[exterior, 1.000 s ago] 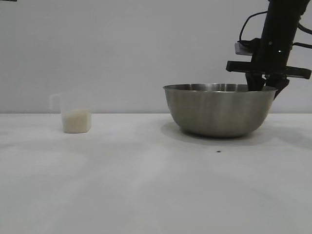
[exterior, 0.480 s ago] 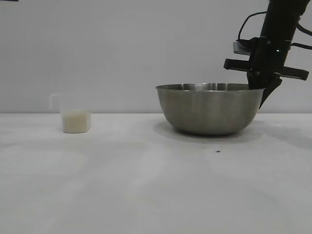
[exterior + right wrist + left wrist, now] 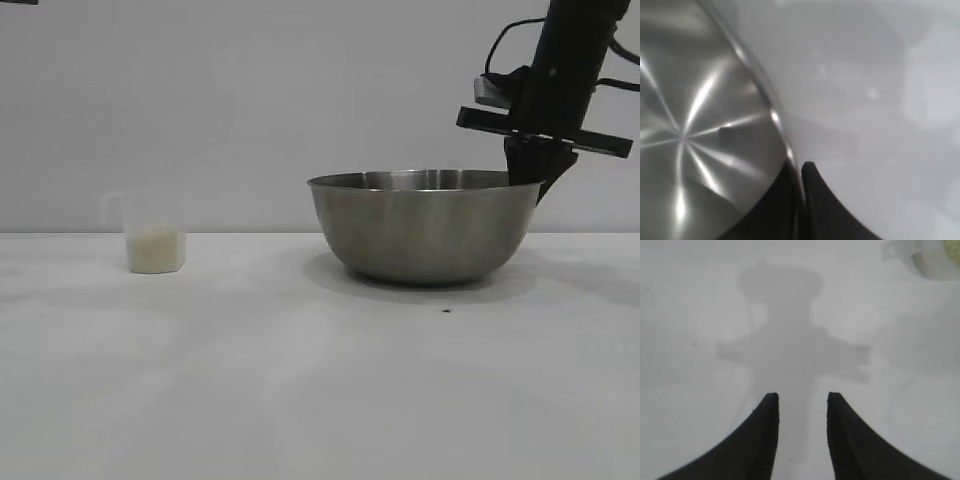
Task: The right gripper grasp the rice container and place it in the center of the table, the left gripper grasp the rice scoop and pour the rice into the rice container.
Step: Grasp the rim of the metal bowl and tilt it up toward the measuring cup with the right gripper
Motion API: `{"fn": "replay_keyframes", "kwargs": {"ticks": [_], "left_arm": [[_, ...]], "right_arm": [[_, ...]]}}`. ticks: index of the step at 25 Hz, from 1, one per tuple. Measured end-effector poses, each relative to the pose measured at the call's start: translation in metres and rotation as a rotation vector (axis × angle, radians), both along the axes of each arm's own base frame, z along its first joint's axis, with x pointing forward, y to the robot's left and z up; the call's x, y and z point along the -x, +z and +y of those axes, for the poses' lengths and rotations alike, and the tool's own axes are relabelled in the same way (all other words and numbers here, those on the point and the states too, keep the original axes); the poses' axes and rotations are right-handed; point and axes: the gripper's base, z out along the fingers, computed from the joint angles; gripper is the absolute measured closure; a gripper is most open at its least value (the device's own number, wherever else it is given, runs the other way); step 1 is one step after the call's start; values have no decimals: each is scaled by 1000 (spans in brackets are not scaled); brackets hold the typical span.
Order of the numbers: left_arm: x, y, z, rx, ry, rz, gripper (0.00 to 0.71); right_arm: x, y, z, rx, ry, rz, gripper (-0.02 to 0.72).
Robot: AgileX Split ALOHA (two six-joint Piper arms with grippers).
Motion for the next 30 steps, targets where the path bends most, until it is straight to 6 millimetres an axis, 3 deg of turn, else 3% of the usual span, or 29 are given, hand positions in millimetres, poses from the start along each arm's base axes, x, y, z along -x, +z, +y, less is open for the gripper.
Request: {"fn": "replay_keyframes", "kwargs": {"ticks": [11, 18, 30], "left_arm": [[4, -34, 0, -4, -5, 75, 459], [3, -33, 0, 1, 2, 60, 459], [1, -33, 0, 5, 5, 37, 459]], "right_arm": [[4, 12, 6, -74, 41, -5, 703], [5, 19, 11, -125, 42, -13, 703], [14, 57, 12, -165, 57, -85, 703]]}}
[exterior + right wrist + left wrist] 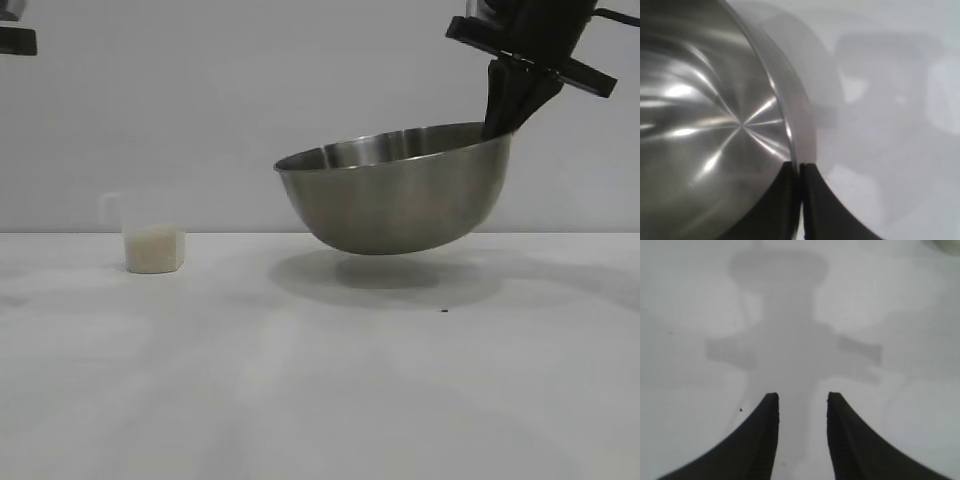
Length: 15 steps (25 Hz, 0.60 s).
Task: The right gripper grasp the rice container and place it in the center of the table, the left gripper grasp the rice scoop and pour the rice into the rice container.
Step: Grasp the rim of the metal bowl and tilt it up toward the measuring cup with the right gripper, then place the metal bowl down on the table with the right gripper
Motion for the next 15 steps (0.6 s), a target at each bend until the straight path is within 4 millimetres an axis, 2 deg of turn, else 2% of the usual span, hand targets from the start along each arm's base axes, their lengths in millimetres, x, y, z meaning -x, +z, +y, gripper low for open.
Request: {"fn": "replay_keyframes", "kwargs": {"ticks": [5, 15], "left_arm": [[0, 0, 0, 0, 0, -2, 459], [0, 0, 0, 1, 0, -2, 459]], "right_arm": [[1, 5, 8, -76, -4, 6, 703], [9, 5, 38, -75, 63, 10, 703]]}}
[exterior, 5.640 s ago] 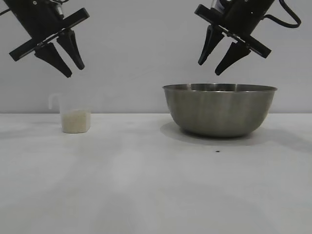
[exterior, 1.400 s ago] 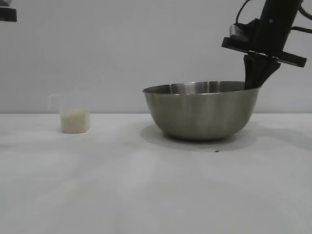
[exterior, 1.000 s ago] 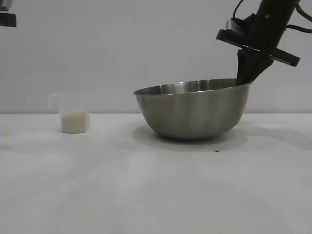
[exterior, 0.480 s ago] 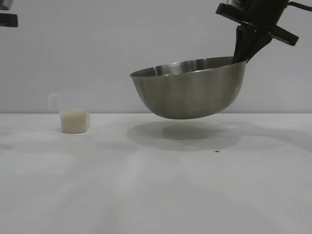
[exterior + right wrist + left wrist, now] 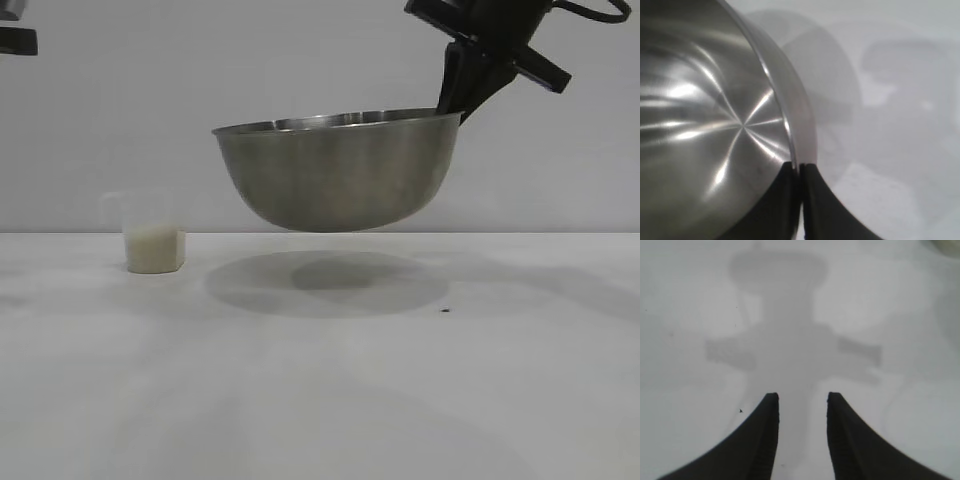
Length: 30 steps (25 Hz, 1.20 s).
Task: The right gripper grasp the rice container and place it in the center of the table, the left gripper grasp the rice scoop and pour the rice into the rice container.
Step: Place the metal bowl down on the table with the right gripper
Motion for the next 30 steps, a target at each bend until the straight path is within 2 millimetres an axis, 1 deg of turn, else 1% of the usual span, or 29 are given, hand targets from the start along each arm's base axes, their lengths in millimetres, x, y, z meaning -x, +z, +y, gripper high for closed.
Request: {"fn": "replay_keyframes", "kwargs": {"ticks": [3, 5, 11, 15, 24, 30], "left_arm": [[0, 0, -1, 18, 6, 1, 459], [0, 0, -2, 20, 6, 1, 459], [0, 0, -2, 20, 6, 1, 459], [0, 0, -2, 21, 8, 0, 459], [-1, 0, -2, 22, 7, -12, 459], [-1, 0, -2, 22, 7, -13, 459]], "right_arm": [[0, -1, 0, 0, -4, 7, 703], [-1, -6, 1, 1, -8, 17, 703], [-6, -31, 1, 12, -10, 73, 703], [-8, -42, 2, 16, -11, 95, 703], [-11, -55, 4, 4, -13, 119, 703], [-11, -55, 4, -1, -12, 121, 703]]}}
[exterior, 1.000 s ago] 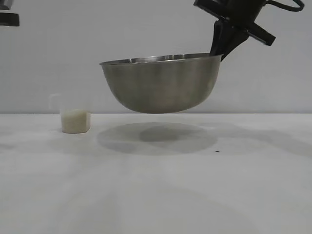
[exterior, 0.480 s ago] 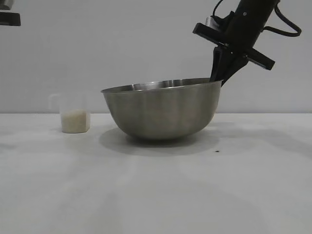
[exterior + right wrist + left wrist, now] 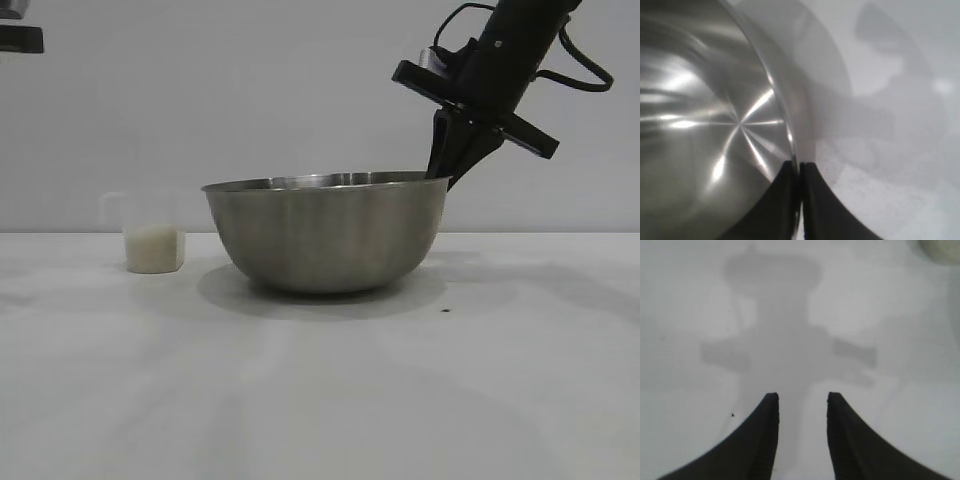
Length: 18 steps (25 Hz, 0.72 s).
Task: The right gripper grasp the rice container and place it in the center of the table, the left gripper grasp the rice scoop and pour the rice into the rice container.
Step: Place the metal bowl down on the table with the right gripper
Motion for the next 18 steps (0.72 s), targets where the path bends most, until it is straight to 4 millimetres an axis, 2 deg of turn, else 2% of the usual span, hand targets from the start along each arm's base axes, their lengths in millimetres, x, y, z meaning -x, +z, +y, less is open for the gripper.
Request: {"fn": "replay_keyframes", "kwargs": {"ticks": [2, 3, 4, 8, 10, 14, 15, 18], "left_arm": [[0, 0, 0, 0, 0, 0, 459], [0, 0, 0, 0, 0, 0, 459], [0, 0, 0, 0, 0, 0, 459], [0, 0, 0, 2, 1, 0, 459], [0, 0, 0, 5, 2, 0, 459], [0, 0, -1, 11, 4, 3, 459], [0, 0, -1, 14, 5, 3, 459], [0, 0, -2, 20, 7, 3, 459]], "right_arm": [[0, 0, 1, -6, -2, 1, 703], [0, 0, 1, -11, -3, 2, 661], [0, 1, 1, -16, -5, 1, 661], [0, 1, 2, -27, -17, 9, 459], [0, 1, 2, -27, -23, 12, 394], [0, 1, 2, -28, -41, 23, 402], [0, 2, 1, -22, -43, 21, 376], [2, 13, -3, 24, -45, -10, 376]]}}
